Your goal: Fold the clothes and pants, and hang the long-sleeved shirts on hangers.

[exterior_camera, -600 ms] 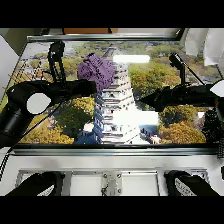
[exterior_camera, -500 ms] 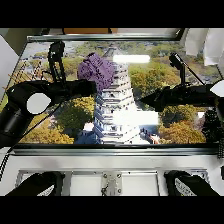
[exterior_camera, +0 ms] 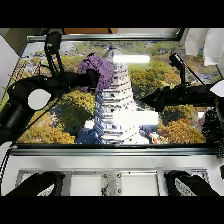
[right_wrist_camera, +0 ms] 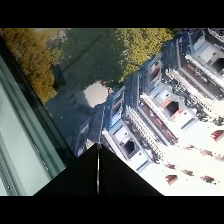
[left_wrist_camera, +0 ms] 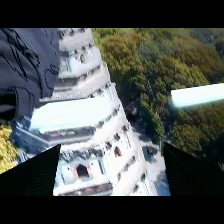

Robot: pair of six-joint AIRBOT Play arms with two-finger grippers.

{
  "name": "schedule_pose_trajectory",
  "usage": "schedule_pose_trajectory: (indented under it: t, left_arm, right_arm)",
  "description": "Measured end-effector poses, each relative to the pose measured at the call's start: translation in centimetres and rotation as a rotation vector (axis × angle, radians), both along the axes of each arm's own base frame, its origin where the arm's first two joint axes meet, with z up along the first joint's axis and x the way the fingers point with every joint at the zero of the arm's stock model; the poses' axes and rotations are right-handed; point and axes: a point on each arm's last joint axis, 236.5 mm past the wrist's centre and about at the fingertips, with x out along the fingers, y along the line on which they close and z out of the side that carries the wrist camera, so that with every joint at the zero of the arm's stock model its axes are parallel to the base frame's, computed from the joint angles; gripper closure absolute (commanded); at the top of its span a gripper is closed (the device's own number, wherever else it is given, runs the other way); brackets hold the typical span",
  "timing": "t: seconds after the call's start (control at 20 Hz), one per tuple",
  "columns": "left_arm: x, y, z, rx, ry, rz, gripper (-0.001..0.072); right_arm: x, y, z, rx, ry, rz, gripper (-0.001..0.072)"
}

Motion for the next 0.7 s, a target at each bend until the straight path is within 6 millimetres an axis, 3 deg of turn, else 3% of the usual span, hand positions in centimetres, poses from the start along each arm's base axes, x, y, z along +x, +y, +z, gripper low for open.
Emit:
schedule_pose_trajectory:
  t: [0.1, 0.25, 0.45, 0.6, 0.7]
  left_arm:
    - [3.2, 1.6, -0.5, 0.022, -0.011, 0.048, 0.0035]
    - [8.1, 3.5, -4.2, 0.081, 0.044, 0.096, 0.0035]
    - [13.2, 4.4, -13.0, 0.176, 0.175, 0.100, 0.0035]
    - [15.9, 3.9, -20.1, 0.230, 0.261, 0.079, 0.0034]
    - [17.4, 3.2, -23.6, 0.254, 0.289, 0.060, 0.0034]
  right_arm:
    - [0.0, 0.0, 0.0, 0.000, 0.000, 0.000, 0.0689]
    - [0.0, 0.0, 0.0, 0.000, 0.000, 0.000, 0.0688]
    - [0.0, 0.0, 0.0, 0.000, 0.000, 0.000, 0.0689]
    - [0.0, 0.0, 0.0, 0.000, 0.000, 0.000, 0.0689]
    - [0.0, 0.0, 0.0, 0.000, 0.000, 0.000, 0.0689]
